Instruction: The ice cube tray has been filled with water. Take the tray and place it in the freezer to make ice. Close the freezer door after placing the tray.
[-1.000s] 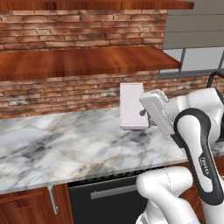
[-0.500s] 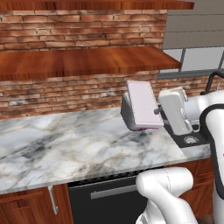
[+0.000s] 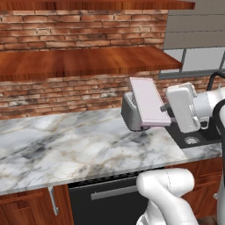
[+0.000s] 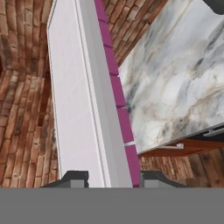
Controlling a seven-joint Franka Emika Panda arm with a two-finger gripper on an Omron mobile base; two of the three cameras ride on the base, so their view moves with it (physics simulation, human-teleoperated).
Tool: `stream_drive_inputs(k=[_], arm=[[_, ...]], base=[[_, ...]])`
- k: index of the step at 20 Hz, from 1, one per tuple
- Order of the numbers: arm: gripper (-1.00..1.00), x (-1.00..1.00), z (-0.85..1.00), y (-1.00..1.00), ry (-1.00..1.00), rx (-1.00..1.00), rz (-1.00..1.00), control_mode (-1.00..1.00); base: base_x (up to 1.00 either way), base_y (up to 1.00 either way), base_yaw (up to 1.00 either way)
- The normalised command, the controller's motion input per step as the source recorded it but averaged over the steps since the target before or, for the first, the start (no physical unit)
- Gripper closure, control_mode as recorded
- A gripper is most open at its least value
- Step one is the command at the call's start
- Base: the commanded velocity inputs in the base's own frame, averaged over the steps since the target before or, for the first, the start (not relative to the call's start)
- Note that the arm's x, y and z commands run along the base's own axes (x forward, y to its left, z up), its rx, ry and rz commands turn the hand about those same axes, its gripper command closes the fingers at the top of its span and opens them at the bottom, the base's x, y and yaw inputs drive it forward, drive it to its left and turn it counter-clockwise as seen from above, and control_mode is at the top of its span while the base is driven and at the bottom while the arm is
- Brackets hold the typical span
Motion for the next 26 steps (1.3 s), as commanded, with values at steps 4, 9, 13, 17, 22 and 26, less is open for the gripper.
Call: stream_drive_inputs(k=[4, 9, 13, 17, 22, 26], arm=[[1.00, 0.00, 0.28, 0.07, 0.00, -0.05, -0.05, -1.00], [1.00, 0.00, 0.17, 0.00, 0.00, 0.00, -0.09, -1.00], [1.00, -0.08, 0.00, -0.05, 0.00, 0.00, 0.00, 1.00], [1.00, 0.00, 0.00, 0.00, 0.00, 0.00, 0.00, 1.00], [1.00, 0.00, 0.00, 0.00, 0.00, 0.00, 0.00, 1.00], [1.00, 0.00, 0.00, 0.00, 0.00, 0.00, 0.00, 1.00]], base=[[0.00, 0.00, 0.00], [0.00, 0.00, 0.00], [-0.20, -0.10, 0.00], [-0.59, 0.00, -0.02], [-0.96, -0.02, 0.00], [-1.00, 0.02, 0.00]])
